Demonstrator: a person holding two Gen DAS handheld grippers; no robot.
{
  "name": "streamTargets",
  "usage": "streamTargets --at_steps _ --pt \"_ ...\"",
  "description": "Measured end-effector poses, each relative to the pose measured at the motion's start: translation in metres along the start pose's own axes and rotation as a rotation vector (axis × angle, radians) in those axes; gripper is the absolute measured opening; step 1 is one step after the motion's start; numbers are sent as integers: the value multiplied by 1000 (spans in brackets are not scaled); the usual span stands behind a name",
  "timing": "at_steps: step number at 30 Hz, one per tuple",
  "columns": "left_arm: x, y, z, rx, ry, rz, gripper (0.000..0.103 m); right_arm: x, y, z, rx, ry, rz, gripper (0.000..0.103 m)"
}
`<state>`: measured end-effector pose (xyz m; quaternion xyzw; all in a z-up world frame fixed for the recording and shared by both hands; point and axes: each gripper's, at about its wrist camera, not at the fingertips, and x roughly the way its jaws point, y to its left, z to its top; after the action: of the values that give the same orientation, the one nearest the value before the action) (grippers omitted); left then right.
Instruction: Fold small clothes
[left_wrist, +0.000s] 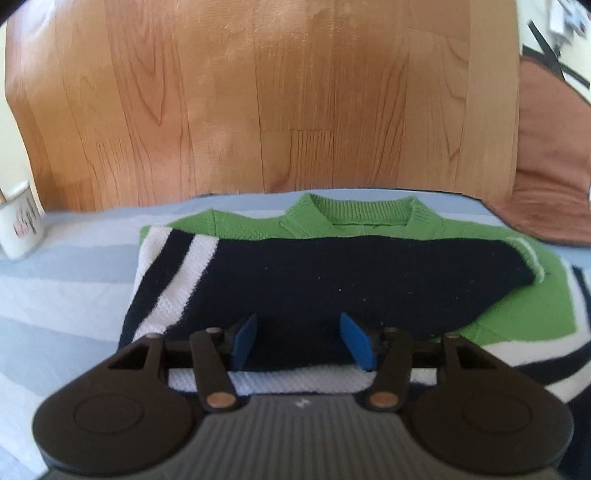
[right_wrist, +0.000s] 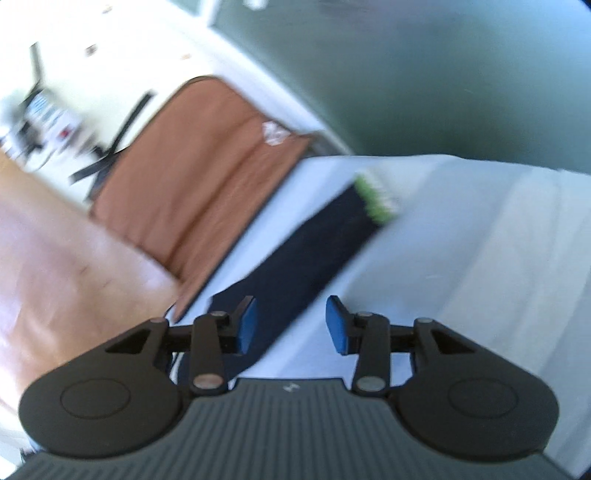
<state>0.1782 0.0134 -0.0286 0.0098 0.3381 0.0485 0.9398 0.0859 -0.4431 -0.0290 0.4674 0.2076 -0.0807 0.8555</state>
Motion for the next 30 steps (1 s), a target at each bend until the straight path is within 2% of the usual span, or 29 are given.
streamTargets --at_steps 6,19,21,22,23,25,27,30 --pt "-1 -3 -4 26 -26 40 57 26 12 2 14 -60 -8 45" --pt "0 6 -2 -10 -21 -2 58 46 24 9 -10 -196 -96 41" --pt "-1 7 -2 -10 -21 -7 59 50 29 9 -34 -201 -124 36" --pt "-1 7 -2 -10 -20 -11 59 54 30 10 -38 -181 -134 20" --pt "-1 8 -1 -11 -20 -16 60 58 31 10 -32 -162 -141 11" --pt "-1 10 -1 -15 -18 -27 61 56 39 10 -45 -188 -145 11" --pt "-2 12 -1 -27 -20 -40 61 52 64 8 -137 -225 -116 10" --pt "-9 23 1 -94 -53 -98 61 53 112 1 -265 -215 -25 10"
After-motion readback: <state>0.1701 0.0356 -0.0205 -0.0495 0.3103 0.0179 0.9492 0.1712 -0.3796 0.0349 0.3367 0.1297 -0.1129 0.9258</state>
